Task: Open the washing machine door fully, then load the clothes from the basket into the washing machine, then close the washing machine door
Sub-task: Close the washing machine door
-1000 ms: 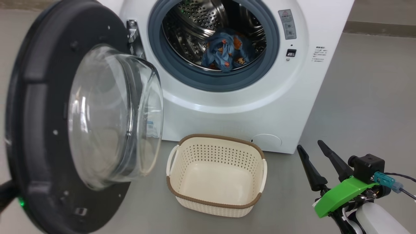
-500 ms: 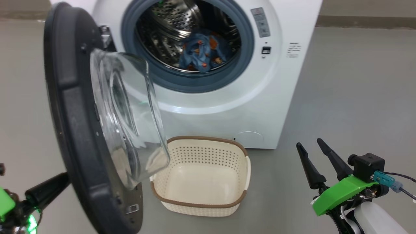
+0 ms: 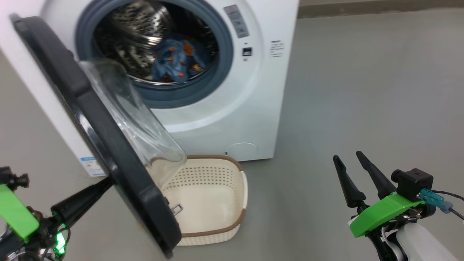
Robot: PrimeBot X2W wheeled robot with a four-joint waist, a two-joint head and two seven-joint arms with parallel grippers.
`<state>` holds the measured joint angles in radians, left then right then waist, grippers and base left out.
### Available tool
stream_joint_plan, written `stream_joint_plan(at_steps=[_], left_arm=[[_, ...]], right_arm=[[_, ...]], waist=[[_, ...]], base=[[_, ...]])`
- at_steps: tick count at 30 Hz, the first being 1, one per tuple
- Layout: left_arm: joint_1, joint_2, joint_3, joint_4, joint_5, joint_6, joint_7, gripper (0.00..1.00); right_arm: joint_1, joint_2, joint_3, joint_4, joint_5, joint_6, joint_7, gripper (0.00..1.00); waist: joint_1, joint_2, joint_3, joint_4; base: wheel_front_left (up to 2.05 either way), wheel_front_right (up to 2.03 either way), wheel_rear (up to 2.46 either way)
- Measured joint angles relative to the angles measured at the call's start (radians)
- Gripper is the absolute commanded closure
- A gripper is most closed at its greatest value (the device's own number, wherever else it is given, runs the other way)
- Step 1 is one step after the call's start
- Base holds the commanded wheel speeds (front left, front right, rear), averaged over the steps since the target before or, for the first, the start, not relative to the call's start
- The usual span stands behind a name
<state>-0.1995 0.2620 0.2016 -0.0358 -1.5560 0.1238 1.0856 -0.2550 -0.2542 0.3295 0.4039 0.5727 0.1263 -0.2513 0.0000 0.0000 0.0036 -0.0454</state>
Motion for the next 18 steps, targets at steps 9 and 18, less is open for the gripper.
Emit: stream_joint_plan(at_steps=[9, 18], left_arm=[[-0.027, -0.038, -0.002, 0.003, 0.027, -0.028, -0.063, 1.00], [-0.087, -0.061, 0.002, 0.050, 0.058, -0.055, -0.128, 1.00]], right_arm=[[-0.001, 0.005, -0.006, -0.004, 0.000, 0.000, 0.000, 0.00], [-0.003, 0.009, -0.005, -0.006, 0.000, 0.000, 0.000, 0.00]], waist=[[0.0000, 0.0000, 0.017, -0.100], [0.0000, 0.0000, 0.035, -0.179]], base=[[0.00, 0.00, 0.00], [0.00, 0.00, 0.00]])
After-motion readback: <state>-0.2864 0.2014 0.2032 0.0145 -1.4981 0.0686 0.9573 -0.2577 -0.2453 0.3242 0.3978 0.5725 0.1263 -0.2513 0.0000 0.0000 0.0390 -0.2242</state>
